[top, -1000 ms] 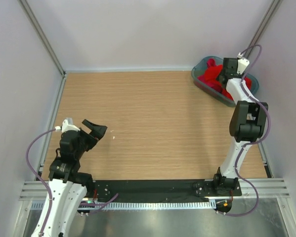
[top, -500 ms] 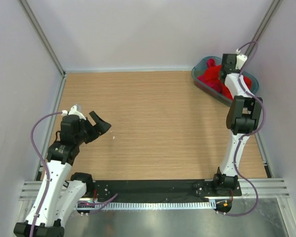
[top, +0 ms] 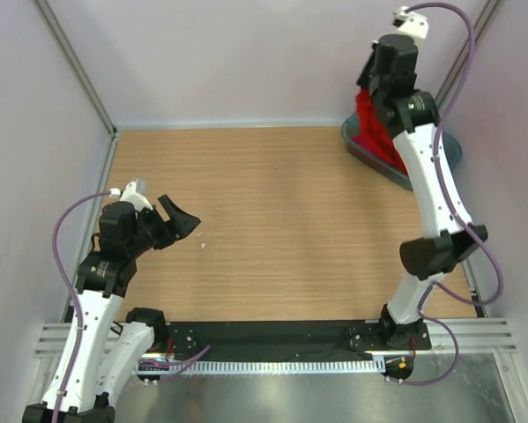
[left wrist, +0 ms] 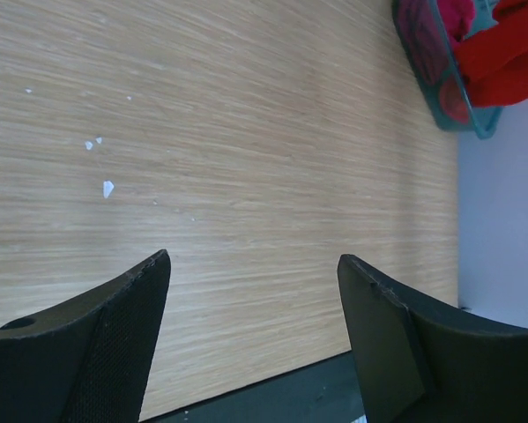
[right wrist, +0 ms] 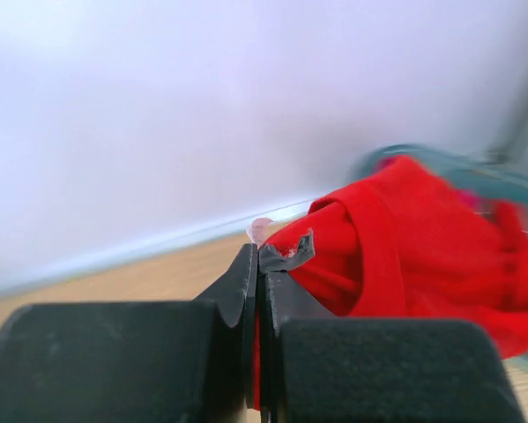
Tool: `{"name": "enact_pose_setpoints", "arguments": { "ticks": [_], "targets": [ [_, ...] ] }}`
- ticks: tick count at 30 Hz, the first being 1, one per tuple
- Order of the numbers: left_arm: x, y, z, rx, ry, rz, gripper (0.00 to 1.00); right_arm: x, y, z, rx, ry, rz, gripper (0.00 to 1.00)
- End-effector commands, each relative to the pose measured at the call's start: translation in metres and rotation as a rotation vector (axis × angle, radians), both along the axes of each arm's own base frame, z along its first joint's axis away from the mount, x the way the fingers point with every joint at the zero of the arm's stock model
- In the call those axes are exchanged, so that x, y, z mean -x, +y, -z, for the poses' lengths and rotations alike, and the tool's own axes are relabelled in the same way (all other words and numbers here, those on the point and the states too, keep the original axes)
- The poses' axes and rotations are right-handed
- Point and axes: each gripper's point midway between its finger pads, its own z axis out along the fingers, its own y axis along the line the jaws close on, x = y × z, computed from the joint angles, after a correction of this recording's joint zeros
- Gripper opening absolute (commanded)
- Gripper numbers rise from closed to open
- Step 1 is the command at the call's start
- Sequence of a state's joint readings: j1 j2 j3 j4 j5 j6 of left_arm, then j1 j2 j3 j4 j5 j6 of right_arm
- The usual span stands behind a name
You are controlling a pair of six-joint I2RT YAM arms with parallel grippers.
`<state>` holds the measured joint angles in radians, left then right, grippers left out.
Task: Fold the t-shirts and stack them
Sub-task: Move the tshirt to the center of the board, then flatten the tshirt out
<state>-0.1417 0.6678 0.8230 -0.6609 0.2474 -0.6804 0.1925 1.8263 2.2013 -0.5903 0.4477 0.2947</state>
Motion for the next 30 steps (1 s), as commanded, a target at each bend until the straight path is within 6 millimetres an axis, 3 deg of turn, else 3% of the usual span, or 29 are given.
{"name": "enact_pose_setpoints", "arguments": {
  "ticks": [1, 2, 3, 6, 7, 8, 9, 10, 12, 13, 14, 17, 18, 19, 21, 22, 24, 25, 27, 28, 29, 30],
  "targets": [
    [0.011, -0.013, -0.02, 0.069, -0.015, 0.06, 0.78, 0.097, 0.072, -0.08, -0.079, -0.109, -0.228, 0.01],
    [0.014, -0.013, -0.02, 0.074, -0.01, 0.06, 0.79, 0.119, 0.109, -0.079, -0.103, -0.093, -0.328, 0.01],
    [0.016, -0.012, -0.021, 0.077, -0.01, 0.057, 0.79, 0.137, 0.129, -0.071, -0.155, -0.059, -0.404, 0.01],
    [0.024, -0.013, -0.026, 0.085, -0.015, 0.065, 0.79, 0.195, 0.158, -0.036, -0.297, 0.068, -0.536, 0.01],
    [0.026, -0.012, -0.029, 0.091, -0.022, 0.058, 0.79, 0.207, 0.171, 0.011, -0.306, 0.195, -0.594, 0.01],
    [0.027, -0.013, -0.033, 0.098, -0.031, 0.057, 0.79, 0.23, 0.16, 0.011, -0.336, 0.188, -0.607, 0.01],
    [0.029, -0.012, -0.038, 0.101, -0.049, 0.05, 0.79, 0.24, 0.153, 0.031, -0.347, 0.226, -0.586, 0.07],
    [0.029, -0.011, -0.041, 0.109, -0.052, 0.038, 0.79, 0.244, 0.136, 0.082, -0.302, 0.321, -0.491, 0.33],
    [0.031, -0.01, -0.046, 0.114, -0.061, 0.034, 0.79, 0.27, 0.108, 0.106, -0.259, 0.347, -0.449, 0.49],
    [0.032, -0.012, -0.045, 0.117, -0.051, 0.041, 0.79, 0.278, 0.096, 0.137, -0.202, 0.408, -0.417, 0.53],
    [0.032, -0.012, -0.044, 0.114, -0.04, 0.043, 0.79, 0.289, 0.086, 0.152, -0.169, 0.462, -0.397, 0.66],
    [0.038, -0.019, -0.038, 0.126, 0.023, 0.092, 0.77, 0.313, 0.066, 0.185, -0.102, 0.582, -0.365, 0.75],
    [0.039, -0.021, -0.036, 0.132, 0.039, 0.101, 0.76, 0.318, 0.066, 0.191, -0.1, 0.599, -0.381, 0.75],
    [0.041, -0.024, -0.029, 0.141, 0.07, 0.117, 0.76, 0.324, 0.067, 0.21, -0.092, 0.649, -0.396, 0.76],
    [0.041, -0.03, -0.015, 0.169, 0.136, 0.122, 0.75, 0.325, 0.083, 0.227, -0.139, 0.673, -0.449, 0.77],
    [0.046, -0.04, -0.002, 0.176, 0.189, 0.163, 0.73, 0.328, 0.086, 0.247, -0.154, 0.718, -0.448, 0.77],
    [0.046, -0.054, 0.023, 0.14, 0.289, 0.194, 0.73, 0.322, 0.116, 0.255, -0.269, 0.702, -0.526, 0.77],
    [0.056, -0.075, 0.031, 0.104, 0.313, 0.287, 0.73, 0.324, 0.12, 0.275, -0.287, 0.743, -0.525, 0.77],
    [0.055, -0.097, 0.057, -0.012, 0.368, 0.331, 0.75, 0.316, 0.132, 0.286, -0.346, 0.738, -0.521, 0.77],
    [0.066, -0.121, 0.061, -0.054, 0.352, 0.425, 0.75, 0.317, 0.132, 0.298, -0.344, 0.763, -0.51, 0.76],
    [0.063, -0.132, 0.062, -0.075, 0.346, 0.442, 0.76, 0.316, 0.133, 0.309, -0.337, 0.799, -0.493, 0.76],
    [0.061, -0.143, 0.083, -0.114, 0.411, 0.454, 0.77, 0.317, 0.133, 0.315, -0.333, 0.818, -0.486, 0.75]
  ]
}}
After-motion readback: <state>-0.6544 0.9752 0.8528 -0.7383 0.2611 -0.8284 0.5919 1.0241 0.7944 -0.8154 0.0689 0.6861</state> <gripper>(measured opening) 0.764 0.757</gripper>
